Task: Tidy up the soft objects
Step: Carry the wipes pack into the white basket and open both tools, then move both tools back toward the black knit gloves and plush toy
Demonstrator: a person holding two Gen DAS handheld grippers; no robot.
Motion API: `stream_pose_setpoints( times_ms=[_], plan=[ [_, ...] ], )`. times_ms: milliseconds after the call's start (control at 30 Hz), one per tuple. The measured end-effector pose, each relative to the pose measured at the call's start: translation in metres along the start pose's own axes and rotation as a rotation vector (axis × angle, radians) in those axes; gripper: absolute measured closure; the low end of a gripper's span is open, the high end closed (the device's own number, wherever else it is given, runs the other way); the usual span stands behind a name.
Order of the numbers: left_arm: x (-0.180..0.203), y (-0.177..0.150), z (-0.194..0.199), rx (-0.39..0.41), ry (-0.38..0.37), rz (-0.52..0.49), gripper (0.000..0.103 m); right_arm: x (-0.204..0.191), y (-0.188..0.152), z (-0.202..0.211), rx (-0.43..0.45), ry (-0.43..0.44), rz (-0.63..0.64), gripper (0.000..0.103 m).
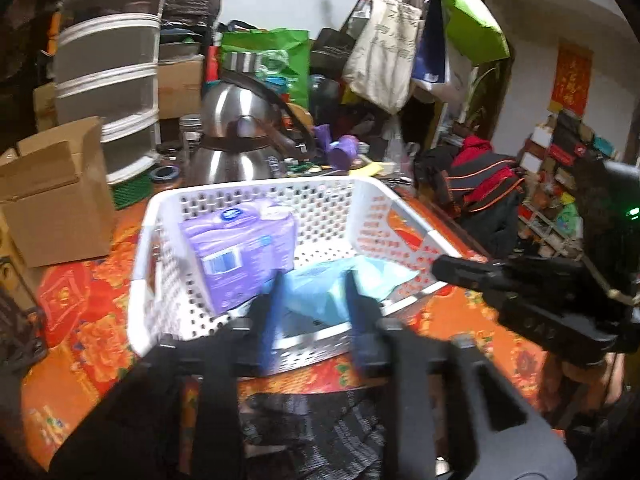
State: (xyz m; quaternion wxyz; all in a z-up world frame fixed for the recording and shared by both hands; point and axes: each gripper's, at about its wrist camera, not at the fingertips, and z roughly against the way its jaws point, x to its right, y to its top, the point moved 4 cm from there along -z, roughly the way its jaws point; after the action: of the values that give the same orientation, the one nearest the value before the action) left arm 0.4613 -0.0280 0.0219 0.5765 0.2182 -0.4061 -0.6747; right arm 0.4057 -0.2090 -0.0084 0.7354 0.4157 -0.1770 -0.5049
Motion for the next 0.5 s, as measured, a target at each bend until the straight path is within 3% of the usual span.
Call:
stream_pose_setpoints(
  times_ms=[33,167,367,500],
  plan=[
    [-0.004,-0.006,0.005,0.005,0.017,-0.007,0.042,0.000,-0.001,0.002,0.004,-0.001,0.000,0.103],
    [-0.013,-0.019,0.018,0.022,0.056,-0.019,0.038,-0.001,-0.010,-0.001,0.000,-0.021,-0.009,0.100],
    [-0.022,-0.043,0.037,0.008,0.079,0.011,0.029,-0.007,-0.027,0.006,0.021,-0.049,-0.027,0.057],
    [-0.024,-0.070,0.056,-0.010,0.100,0.020,0.028,-0.015,-0.048,0.028,0.054,-0.073,-0.029,0.044]
  ],
)
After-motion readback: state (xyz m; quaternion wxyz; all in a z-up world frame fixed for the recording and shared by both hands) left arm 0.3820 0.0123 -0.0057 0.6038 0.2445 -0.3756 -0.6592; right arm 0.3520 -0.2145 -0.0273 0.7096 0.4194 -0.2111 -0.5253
